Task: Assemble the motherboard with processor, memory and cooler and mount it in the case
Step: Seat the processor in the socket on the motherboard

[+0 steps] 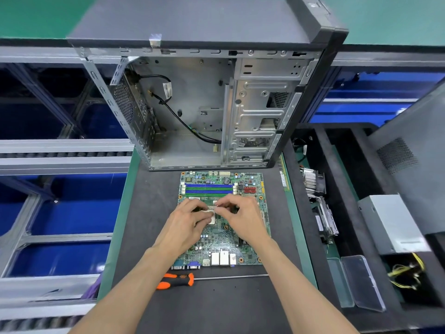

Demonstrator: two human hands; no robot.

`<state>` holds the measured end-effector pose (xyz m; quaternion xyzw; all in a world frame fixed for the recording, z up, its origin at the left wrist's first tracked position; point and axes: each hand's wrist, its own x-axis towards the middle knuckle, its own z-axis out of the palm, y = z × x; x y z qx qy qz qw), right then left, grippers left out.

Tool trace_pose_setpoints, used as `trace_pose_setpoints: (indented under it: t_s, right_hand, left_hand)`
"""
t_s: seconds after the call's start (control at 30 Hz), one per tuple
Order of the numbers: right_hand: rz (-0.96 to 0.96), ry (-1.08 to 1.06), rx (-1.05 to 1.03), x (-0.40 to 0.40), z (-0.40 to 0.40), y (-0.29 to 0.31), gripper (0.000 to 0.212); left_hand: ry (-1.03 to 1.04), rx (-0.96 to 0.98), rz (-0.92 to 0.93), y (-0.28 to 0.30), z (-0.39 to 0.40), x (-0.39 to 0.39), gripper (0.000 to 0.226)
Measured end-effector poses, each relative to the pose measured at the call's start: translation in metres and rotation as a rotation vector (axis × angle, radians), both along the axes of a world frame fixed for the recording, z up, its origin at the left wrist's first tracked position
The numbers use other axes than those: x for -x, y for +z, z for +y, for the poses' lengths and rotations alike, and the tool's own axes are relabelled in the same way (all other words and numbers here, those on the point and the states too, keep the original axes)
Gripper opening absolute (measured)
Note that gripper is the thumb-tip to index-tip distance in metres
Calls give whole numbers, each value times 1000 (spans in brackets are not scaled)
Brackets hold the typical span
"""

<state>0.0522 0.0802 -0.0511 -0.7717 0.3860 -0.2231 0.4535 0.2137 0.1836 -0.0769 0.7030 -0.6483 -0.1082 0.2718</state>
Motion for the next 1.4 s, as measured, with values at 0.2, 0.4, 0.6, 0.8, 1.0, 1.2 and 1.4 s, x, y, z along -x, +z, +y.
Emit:
trace_pose_setpoints:
  t_s: [0.2,0.4,0.6,0.8,1.0,1.2,1.4]
  right_hand:
    - [58,67,113,5,5,-3,10]
    - [190,159,364,15,13,-14,4]
    - [258,53,299,9,14,-12,15]
    - [322,56,269,8,14,-10,28]
    - [341,37,253,7,12,-10,35]
    - [353,35,255,7,12,-12,40]
    - [170,-137,227,23,1,-5,25]
  left_hand:
    - [14,-12,24,0,1,0,17]
    - [69,-28,101,0,2,2,15]
    - [92,-55,170,2,2,2,14]
    - [105,-82,182,3,2,3,14]
    - [109,-106,193,4,2,2,16]
    - [110,-112,197,4,2,2,16]
    - [107,-111,151,6,-7,1,5]
